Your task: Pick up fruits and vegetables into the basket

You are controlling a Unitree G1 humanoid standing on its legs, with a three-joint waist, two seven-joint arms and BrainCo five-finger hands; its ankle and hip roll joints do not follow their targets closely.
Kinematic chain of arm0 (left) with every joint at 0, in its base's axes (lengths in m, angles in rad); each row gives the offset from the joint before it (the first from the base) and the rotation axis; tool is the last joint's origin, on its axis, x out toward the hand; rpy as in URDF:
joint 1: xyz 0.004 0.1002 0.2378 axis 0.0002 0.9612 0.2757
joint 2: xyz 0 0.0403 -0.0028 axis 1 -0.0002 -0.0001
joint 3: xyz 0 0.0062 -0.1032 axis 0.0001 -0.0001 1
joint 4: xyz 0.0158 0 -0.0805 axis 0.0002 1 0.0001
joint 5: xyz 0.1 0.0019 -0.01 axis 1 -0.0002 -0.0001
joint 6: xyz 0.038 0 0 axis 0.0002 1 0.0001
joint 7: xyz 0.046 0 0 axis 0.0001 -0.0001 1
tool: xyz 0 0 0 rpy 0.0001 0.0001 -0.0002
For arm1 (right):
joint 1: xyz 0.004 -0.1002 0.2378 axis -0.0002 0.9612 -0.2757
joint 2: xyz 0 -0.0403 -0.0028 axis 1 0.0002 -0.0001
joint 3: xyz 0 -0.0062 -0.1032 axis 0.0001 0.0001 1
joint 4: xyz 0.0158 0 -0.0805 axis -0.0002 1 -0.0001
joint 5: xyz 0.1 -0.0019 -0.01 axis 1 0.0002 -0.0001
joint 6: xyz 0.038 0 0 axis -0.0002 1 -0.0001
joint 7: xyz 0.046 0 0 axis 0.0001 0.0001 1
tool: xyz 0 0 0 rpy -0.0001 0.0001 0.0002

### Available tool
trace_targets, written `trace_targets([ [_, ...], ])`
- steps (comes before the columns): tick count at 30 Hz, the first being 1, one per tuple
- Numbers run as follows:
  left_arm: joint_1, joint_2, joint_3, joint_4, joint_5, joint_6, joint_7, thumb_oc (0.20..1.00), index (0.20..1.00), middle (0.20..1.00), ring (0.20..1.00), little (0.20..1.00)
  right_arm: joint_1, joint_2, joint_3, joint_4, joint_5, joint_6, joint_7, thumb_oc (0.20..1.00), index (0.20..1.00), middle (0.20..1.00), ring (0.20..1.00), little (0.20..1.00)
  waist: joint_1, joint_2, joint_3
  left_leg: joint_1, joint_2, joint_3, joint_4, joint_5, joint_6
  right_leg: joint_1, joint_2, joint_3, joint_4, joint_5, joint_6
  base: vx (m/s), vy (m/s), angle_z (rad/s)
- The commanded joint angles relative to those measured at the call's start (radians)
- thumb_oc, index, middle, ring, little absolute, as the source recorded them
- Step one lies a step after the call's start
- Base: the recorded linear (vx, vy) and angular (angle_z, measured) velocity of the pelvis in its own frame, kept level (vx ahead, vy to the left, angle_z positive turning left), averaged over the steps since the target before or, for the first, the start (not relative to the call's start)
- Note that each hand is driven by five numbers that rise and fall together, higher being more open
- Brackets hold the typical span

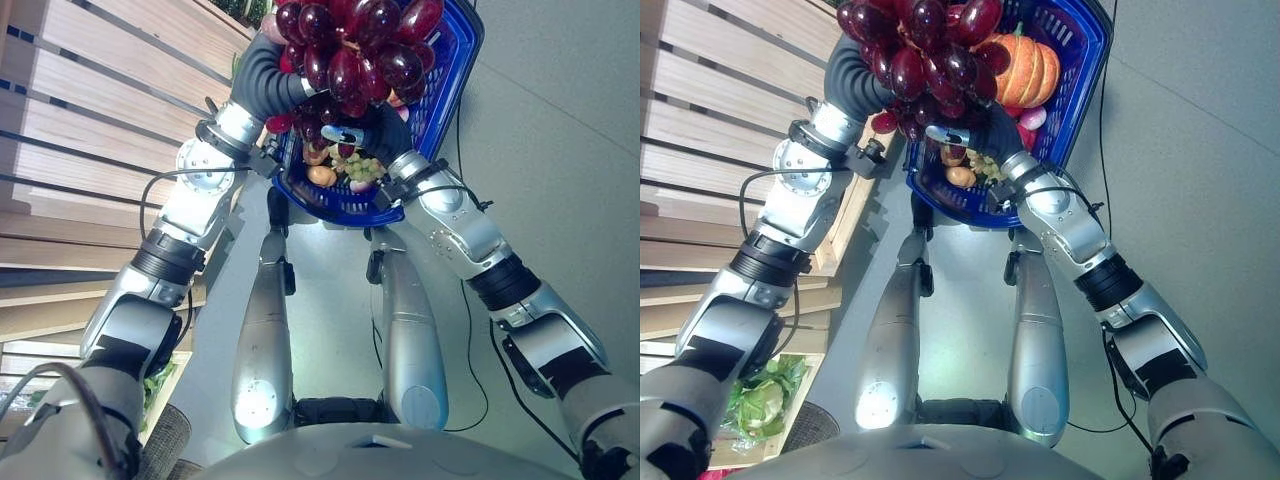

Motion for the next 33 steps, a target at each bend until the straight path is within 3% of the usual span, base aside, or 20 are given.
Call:
trace_targets([
  [1,-0.056,-0.046,-0.053,-0.183,-0.043,-0.062,-0.058,0.200,0.200,0.200,0.200,0.200,-0.054,0.053,-0.001,-0.103,0.023,-0.054,-0.010,0.200,0.200,0.200,0.200,0.200,-0.002,-0.013,-0.029,0.005,-0.103,0.057,0.010,-0.073,0.066,0.107,0.079,-0.052,-0.098,-0.024,0.033,0.00,0.000,0.00],
  [13,-0.036,-0.067,-0.059,-0.194,-0.068,-0.040,-0.044,0.200,0.200,0.200,0.200,0.200,-0.046,0.065,-0.006,-0.104,0.022,-0.066,-0.015,0.200,0.200,0.200,0.200,0.200,-0.002,-0.014,-0.029,0.004,-0.107,0.054,0.008,-0.071,0.068,0.107,0.078,-0.052,-0.105,-0.019,0.034,0.00,0.000,0.00],
  [14,-0.036,-0.067,-0.059,-0.194,-0.070,-0.039,-0.040,0.247,0.247,0.247,0.247,0.247,-0.045,0.065,-0.006,-0.104,0.022,-0.067,-0.014,0.200,0.200,0.200,0.200,0.200,-0.002,-0.014,-0.029,0.004,-0.107,0.054,0.008,-0.071,0.068,0.107,0.078,-0.052,-0.104,-0.019,0.034,0.00,0.000,0.00],
  [15,-0.033,-0.067,-0.057,-0.194,-0.071,-0.036,-0.026,0.708,0.708,0.708,0.708,0.708,-0.043,0.065,-0.008,-0.104,0.022,-0.067,-0.013,0.200,0.200,0.200,0.200,0.200,-0.002,-0.014,-0.029,0.004,-0.107,0.054,0.010,-0.071,0.068,0.108,0.078,-0.052,-0.104,-0.018,0.034,0.00,0.000,0.00],
  [16,-0.030,-0.069,-0.058,-0.193,-0.067,-0.032,-0.007,1.000,1.000,1.000,1.000,1.000,-0.044,0.066,-0.008,-0.104,0.022,-0.068,-0.012,0.200,0.200,0.200,0.200,0.200,-0.002,-0.013,-0.029,0.004,-0.106,0.055,0.009,-0.070,0.068,0.108,0.078,-0.052,-0.105,-0.018,0.034,0.00,0.000,0.00],
  [23,0.012,-0.079,-0.024,-0.179,-0.009,-0.051,0.179,1.000,1.000,1.000,1.000,1.000,-0.031,0.074,-0.016,-0.104,0.006,-0.082,-0.023,0.200,0.200,0.200,0.200,0.200,0.005,-0.010,-0.029,0.002,-0.112,0.046,0.010,-0.070,0.069,0.107,0.078,-0.054,-0.104,-0.020,0.034,0.00,0.000,0.00],
  [27,0.035,-0.079,0.004,-0.175,0.029,-0.015,0.296,1.000,1.000,1.000,1.000,1.000,-0.024,0.076,-0.025,-0.106,0.004,-0.086,-0.030,0.200,0.200,0.200,0.200,0.200,0.009,-0.009,-0.029,0.001,-0.116,0.038,0.014,-0.071,0.069,0.109,0.077,-0.057,-0.102,-0.022,0.034,0.00,0.000,0.00],
  [33,0.064,-0.081,0.041,-0.159,0.085,0.011,0.377,1.000,1.000,1.000,1.000,1.000,-0.013,0.076,-0.042,-0.105,-0.002,-0.096,-0.033,0.200,0.200,0.200,0.200,0.200,0.013,-0.005,-0.029,0.000,-0.118,0.035,0.015,-0.070,0.068,0.108,0.075,-0.060,-0.100,-0.025,0.033,0.00,0.000,0.00],
])
